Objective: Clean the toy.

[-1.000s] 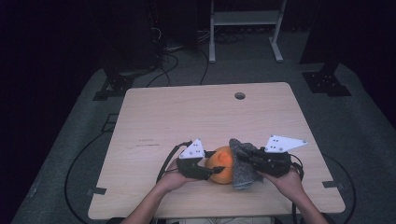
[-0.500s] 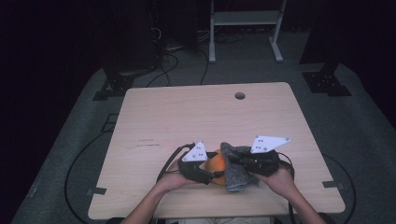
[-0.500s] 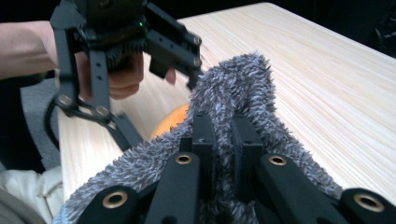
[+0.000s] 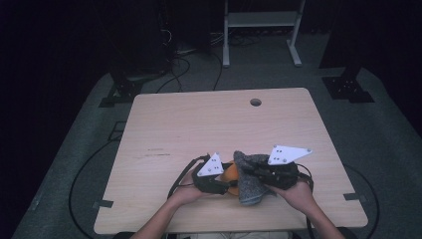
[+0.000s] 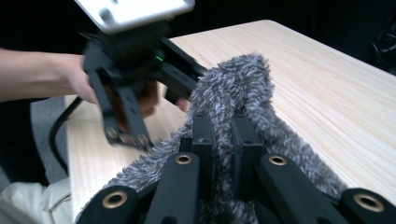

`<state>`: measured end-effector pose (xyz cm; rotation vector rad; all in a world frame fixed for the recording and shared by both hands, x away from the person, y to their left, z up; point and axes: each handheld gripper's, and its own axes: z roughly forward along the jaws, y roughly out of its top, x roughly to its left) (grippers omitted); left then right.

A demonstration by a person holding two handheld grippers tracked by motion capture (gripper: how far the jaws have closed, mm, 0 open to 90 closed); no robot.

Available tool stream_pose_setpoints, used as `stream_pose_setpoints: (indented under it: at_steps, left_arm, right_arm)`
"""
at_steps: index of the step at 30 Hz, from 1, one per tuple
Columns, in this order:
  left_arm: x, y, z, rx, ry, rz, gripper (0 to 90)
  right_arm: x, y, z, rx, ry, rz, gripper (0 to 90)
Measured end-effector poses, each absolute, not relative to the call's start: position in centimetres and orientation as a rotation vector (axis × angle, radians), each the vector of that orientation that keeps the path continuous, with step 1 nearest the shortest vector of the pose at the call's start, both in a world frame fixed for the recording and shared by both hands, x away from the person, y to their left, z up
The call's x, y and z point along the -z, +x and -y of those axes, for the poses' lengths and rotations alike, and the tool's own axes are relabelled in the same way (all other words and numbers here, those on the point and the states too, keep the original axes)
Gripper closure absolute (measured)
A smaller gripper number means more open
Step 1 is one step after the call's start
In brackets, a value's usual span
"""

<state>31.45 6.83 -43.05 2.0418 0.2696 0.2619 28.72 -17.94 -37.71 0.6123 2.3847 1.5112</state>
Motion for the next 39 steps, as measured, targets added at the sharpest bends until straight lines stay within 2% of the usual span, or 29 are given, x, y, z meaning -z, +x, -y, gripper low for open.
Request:
stream_pose_setpoints:
  at_steps: [6,11,14,20,27,35,39]
  left_arm:
    - [41.4,31.4,-8.0,-0.254,2.011,-0.311,46.7]
    - [41.2,31.5,-8.4,-0.26,2.028,-0.328,47.1]
    - [41.1,31.4,-8.6,-0.265,2.032,-0.322,46.9]
    - [41.0,31.7,-9.0,-0.256,2.062,-0.344,47.0]
    - [40.6,31.4,-8.5,-0.277,2.087,-0.321,47.0]
    - [40.7,31.7,-9.1,-0.259,2.086,-0.351,46.8]
    - [40.7,31.6,-8.7,-0.268,2.097,-0.347,46.6]
  right_arm:
    - [38.1,28.9,20.2,-1.536,0.706,-2.321,81.7]
    - [37.1,28.6,18.9,-1.623,0.627,-2.305,81.1]
    - [38.0,29.0,17.9,-1.586,0.615,-2.319,81.4]
    - [40.2,29.8,19.0,-1.56,0.728,-2.342,81.7]
    - [38.1,28.3,17.3,-1.553,0.589,-2.326,81.7]
    - [40.6,29.2,18.1,-1.498,0.67,-2.346,81.6]
    - [40.1,28.9,18.8,-1.517,0.696,-2.327,81.7]
